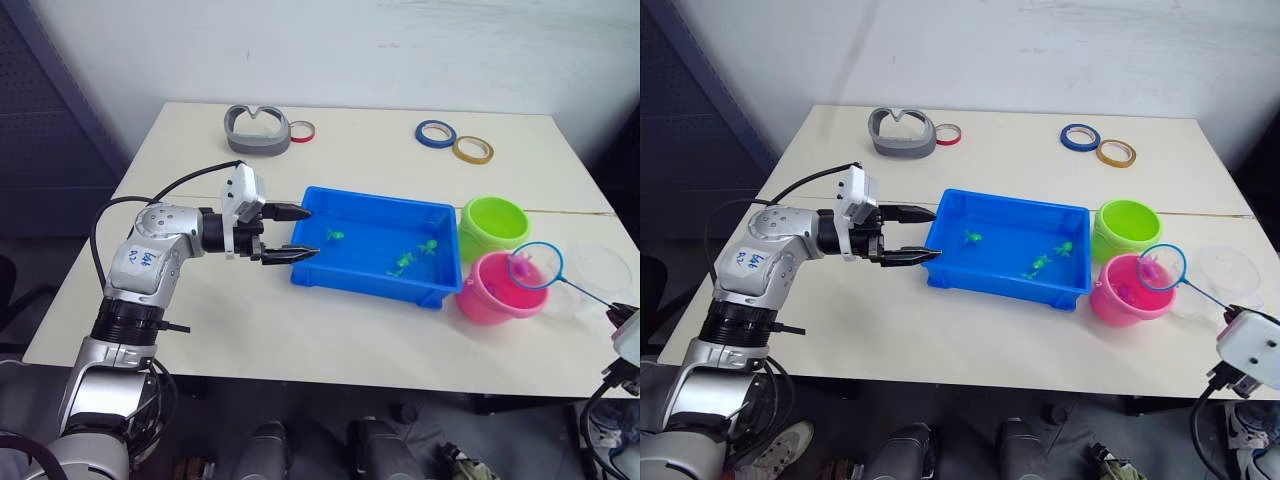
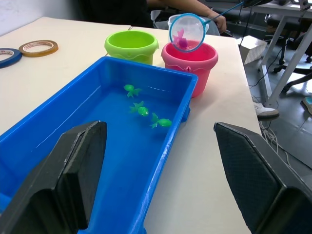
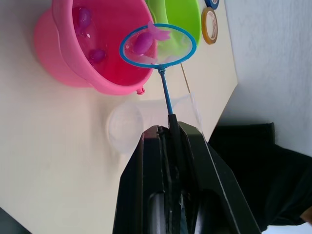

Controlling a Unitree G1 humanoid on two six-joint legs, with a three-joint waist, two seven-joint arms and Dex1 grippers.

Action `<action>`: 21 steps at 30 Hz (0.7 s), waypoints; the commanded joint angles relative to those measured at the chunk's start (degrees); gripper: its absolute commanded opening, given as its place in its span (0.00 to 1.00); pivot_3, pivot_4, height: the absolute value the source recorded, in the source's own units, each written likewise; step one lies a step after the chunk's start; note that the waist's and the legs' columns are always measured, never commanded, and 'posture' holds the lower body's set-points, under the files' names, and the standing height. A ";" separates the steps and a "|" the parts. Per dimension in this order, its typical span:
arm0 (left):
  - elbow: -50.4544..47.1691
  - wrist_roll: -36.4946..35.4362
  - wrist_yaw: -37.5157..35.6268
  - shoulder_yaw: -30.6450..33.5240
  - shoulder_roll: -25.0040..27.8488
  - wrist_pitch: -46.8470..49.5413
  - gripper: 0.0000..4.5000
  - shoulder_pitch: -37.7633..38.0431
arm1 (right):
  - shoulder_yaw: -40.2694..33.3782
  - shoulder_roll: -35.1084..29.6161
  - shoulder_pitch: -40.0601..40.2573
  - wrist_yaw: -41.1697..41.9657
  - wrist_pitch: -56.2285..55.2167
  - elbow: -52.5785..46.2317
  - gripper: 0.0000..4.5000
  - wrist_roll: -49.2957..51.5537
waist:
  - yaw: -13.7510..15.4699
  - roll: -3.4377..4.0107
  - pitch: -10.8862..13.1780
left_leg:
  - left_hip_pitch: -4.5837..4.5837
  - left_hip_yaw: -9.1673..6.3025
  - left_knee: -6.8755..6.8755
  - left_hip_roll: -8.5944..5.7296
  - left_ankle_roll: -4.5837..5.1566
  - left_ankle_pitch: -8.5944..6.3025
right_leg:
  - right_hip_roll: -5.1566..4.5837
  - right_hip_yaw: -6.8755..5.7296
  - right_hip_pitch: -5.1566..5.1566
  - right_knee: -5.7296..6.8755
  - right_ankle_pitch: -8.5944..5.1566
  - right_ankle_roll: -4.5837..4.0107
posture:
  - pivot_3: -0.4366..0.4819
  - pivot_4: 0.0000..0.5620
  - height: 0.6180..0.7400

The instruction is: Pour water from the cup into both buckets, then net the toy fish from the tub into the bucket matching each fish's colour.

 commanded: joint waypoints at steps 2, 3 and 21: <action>-1.14 -0.11 -0.21 1.14 0.26 -0.97 0.85 -0.56 | -0.25 -1.05 0.26 -2.68 -9.07 2.83 0.00 -5.54 | -0.01 0.00 0.00 | 0.00 0.01 0.00 -0.01 0.00 0.00 | 0.00 0.00 -0.01 0.01 0.00 0.00 | 0.48 0.27 1.00; -1.10 -0.10 -0.22 1.14 0.24 -1.00 0.85 -0.59 | -0.27 -1.15 0.37 -2.81 -10.55 3.46 0.00 -6.24 | -0.01 0.00 0.00 | 0.01 0.02 0.00 0.00 0.00 0.00 | 0.00 0.00 0.00 0.00 0.00 0.00 | 0.48 0.27 1.00; -0.64 -0.16 -0.42 1.32 0.18 -1.81 0.85 -0.67 | -2.51 -2.91 -0.48 -6.58 -25.24 10.72 0.00 -12.40 | -0.04 0.00 0.00 | 0.04 0.04 0.01 0.02 -0.01 0.00 | 0.41 0.08 0.01 0.01 0.00 0.00 | 0.48 0.27 1.00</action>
